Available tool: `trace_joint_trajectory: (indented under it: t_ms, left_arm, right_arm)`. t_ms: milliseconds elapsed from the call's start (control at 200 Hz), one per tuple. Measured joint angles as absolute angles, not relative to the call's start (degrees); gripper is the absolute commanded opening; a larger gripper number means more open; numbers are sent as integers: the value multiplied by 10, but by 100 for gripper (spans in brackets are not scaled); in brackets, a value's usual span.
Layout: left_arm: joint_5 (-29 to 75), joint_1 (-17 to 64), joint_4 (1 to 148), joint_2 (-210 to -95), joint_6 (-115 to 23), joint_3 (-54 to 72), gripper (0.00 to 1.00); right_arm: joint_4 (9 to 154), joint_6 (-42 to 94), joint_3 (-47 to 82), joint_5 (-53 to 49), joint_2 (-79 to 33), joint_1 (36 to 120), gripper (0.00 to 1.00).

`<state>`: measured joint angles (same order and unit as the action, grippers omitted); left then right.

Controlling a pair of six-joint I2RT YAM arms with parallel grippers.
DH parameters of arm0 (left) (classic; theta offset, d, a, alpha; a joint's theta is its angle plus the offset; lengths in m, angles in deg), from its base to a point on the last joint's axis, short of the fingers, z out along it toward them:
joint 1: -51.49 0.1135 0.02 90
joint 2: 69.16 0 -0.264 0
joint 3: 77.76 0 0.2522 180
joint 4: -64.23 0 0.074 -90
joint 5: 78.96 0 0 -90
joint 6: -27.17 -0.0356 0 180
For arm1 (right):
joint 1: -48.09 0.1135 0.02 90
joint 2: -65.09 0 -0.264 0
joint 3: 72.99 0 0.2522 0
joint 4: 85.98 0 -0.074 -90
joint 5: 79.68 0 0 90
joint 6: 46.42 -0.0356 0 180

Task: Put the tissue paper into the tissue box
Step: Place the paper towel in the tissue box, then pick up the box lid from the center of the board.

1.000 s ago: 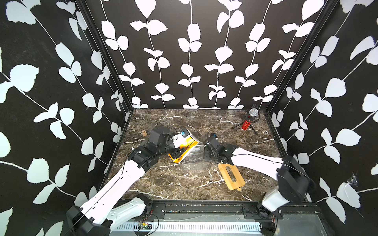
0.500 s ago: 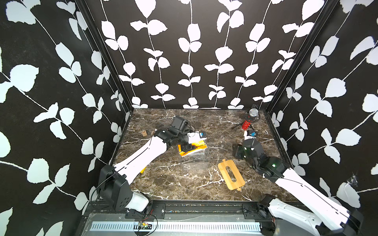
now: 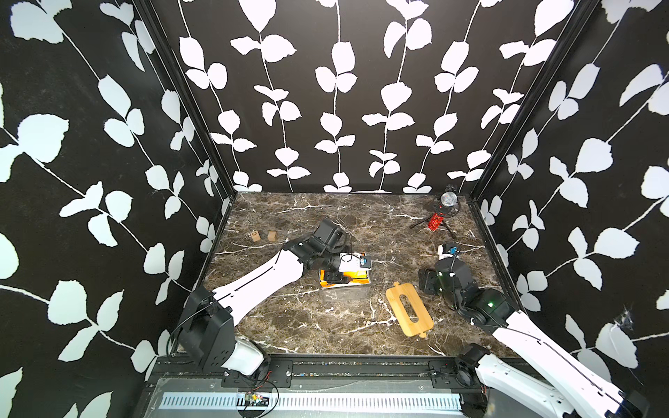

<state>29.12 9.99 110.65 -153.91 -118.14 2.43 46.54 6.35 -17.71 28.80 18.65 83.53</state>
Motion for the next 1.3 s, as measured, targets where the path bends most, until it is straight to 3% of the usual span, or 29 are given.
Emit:
trace_joint_trajectory:
  t_ms: [335,480,785,990,1155,1300]
  left_arm:
    - [292,98,1112,-1584,-1164,27,80]
    - [296,98,1122,-1599,-1155,42,98]
    - [294,94,1126,-1589,-1109,67,99]
    - [232,94,1027,-1466,-994,43,99]
    - [89,95,933,-1327,-849,-23,99]
    - [-8,130,928,-1252,-726,-78,99]
  right_arm:
    - [465,67,-177,282,185,832,65]
    - [466,69,-177,277,181,832,65]
    - [465,89,-177,261,163,826,67]
    - [465,115,-177,219,125,825,66]
    - [478,130,-177,179,27,839,67]
    - [481,148,-161,189,-80,898,68]
